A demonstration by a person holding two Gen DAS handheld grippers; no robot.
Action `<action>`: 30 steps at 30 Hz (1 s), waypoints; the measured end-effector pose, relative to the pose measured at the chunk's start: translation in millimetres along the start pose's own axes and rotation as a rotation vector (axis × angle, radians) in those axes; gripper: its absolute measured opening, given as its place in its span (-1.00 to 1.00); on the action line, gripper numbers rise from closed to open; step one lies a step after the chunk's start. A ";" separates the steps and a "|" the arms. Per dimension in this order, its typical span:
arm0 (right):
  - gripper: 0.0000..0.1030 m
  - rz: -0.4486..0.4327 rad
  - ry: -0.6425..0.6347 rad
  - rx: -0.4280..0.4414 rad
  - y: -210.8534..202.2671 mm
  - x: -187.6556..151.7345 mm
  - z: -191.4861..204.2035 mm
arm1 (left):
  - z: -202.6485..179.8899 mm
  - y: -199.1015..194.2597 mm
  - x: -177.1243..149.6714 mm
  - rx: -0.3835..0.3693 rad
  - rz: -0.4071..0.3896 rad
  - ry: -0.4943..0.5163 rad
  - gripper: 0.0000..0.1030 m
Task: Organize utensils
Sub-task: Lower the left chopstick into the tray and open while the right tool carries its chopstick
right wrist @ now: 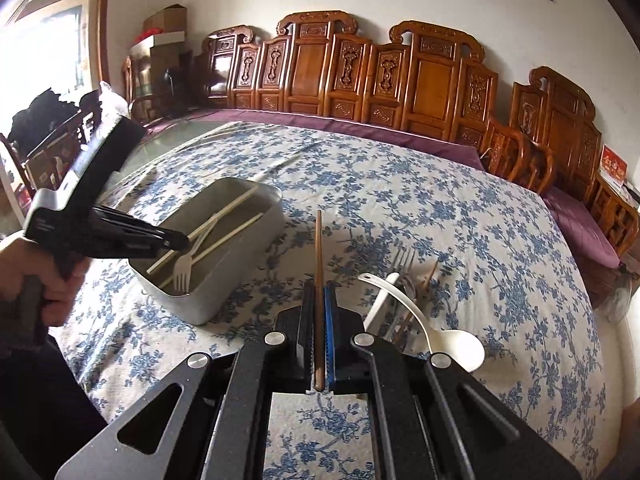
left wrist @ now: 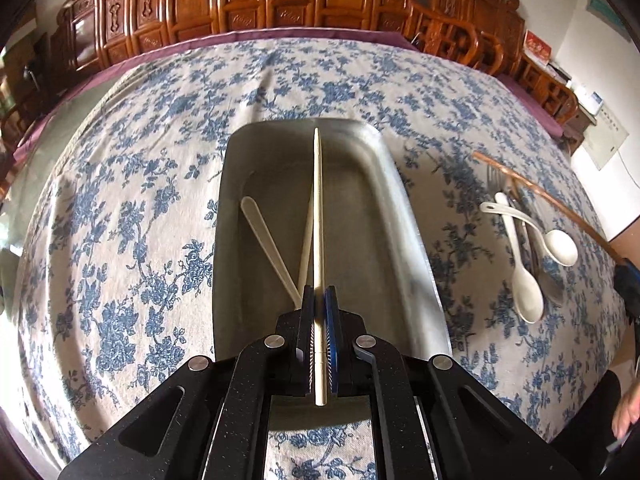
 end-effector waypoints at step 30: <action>-0.89 0.082 -0.049 0.100 60.9 55.6 81.5 | 44.7 -51.9 12.0 0.065 -0.158 -0.066 -0.63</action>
Point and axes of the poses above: each gripper's, at about its wrist camera, not at the fingertips, and y roughly the way its jaws point, z to its left, x to its top, the point moved 2 cm from there along y, roughly the way its jaws point, and after that the axes turned 9 degrees about z, right-handed, at the moved point
